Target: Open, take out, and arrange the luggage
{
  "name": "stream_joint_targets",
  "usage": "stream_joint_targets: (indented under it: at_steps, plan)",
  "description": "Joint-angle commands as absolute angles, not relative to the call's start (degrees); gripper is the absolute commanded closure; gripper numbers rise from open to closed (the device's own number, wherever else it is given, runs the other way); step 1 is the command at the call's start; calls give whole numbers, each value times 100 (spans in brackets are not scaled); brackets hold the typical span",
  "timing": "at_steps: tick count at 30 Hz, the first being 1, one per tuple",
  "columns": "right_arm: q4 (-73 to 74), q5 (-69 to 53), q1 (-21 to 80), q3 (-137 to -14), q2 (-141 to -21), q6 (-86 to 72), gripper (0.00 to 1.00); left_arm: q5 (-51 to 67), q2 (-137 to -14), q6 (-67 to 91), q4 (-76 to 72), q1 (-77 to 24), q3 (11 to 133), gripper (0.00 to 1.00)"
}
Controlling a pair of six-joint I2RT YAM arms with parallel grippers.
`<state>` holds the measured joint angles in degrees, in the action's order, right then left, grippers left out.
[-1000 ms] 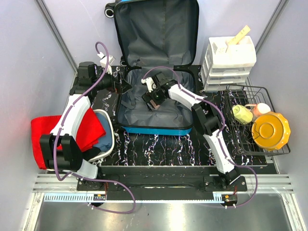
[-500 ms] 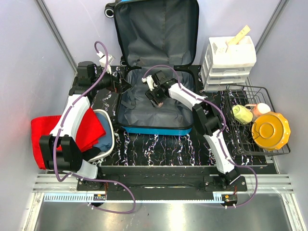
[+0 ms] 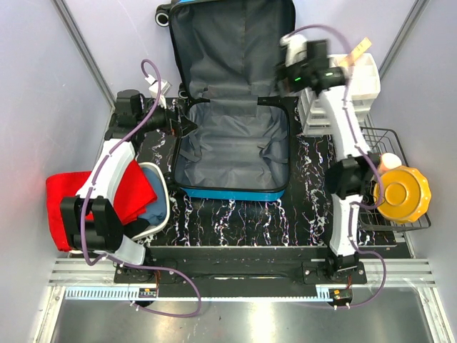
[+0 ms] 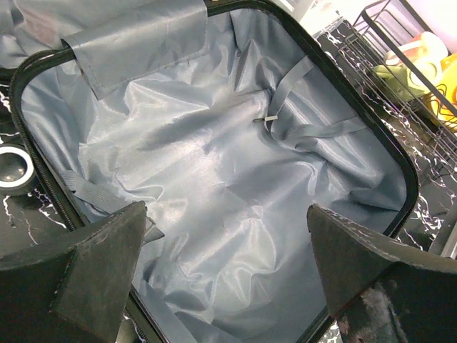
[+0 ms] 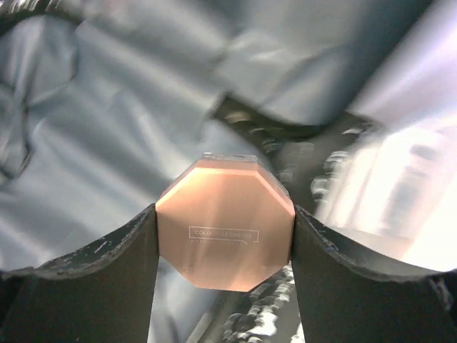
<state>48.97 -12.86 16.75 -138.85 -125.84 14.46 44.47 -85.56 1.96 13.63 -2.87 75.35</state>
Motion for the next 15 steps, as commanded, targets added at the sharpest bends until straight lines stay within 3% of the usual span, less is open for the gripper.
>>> stream_joint_targets:
  at_steps: [1,9,15]
  plan:
    - [5326,-1337,845,-14783,-11866,1248,59,4720,-8736,404,941,-290,7796,1]
    - [5317,-844,-245,-14818,-11970,782,60,4799,-8965,554,853,-343,7989,1]
    - [5256,-694,-308,-15011,-12322,765,59,4799,-9009,571,853,-343,8051,1]
